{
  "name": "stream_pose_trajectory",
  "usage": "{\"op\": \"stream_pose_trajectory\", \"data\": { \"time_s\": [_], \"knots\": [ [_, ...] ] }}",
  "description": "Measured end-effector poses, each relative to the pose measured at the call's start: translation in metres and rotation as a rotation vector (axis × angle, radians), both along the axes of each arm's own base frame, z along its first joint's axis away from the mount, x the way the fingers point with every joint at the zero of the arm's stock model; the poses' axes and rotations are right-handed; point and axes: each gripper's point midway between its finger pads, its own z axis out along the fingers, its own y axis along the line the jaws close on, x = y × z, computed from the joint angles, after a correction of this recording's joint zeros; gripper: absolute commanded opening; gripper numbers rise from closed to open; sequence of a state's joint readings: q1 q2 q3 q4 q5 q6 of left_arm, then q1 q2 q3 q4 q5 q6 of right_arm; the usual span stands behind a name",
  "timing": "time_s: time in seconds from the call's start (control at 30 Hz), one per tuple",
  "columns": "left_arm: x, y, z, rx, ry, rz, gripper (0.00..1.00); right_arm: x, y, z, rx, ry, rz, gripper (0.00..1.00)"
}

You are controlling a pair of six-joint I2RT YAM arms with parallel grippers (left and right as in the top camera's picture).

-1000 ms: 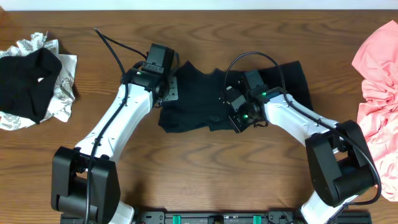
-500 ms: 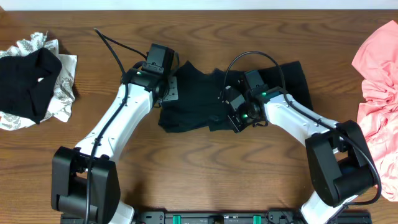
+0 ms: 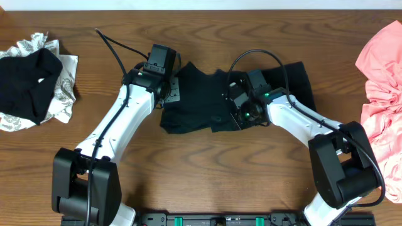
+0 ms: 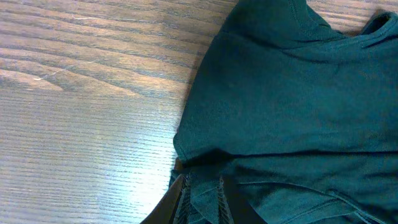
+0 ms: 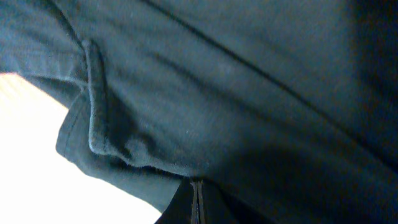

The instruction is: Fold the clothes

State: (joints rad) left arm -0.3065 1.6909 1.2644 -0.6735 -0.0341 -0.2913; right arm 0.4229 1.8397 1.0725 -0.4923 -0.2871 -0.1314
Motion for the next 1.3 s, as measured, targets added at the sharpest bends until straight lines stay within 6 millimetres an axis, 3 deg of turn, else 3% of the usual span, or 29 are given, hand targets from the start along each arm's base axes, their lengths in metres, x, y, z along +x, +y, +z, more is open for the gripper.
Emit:
{"op": "stream_pose_trajectory", "data": {
  "time_s": [0.47,1.1,1.3],
  "knots": [
    [0.000,0.000,0.000,0.000,0.000,0.000,0.17,0.021,0.008,0.008,0.038,-0.085,-0.026,0.01],
    [-0.001,0.000,0.000,0.001,0.003,0.000,0.17,0.078,0.023,0.026,0.107,-0.324,-0.080,0.01],
    [-0.002,0.000,-0.001,0.002,0.007,0.000,0.17,0.083,0.011,0.031,0.101,-0.305,-0.131,0.01]
  ]
}}
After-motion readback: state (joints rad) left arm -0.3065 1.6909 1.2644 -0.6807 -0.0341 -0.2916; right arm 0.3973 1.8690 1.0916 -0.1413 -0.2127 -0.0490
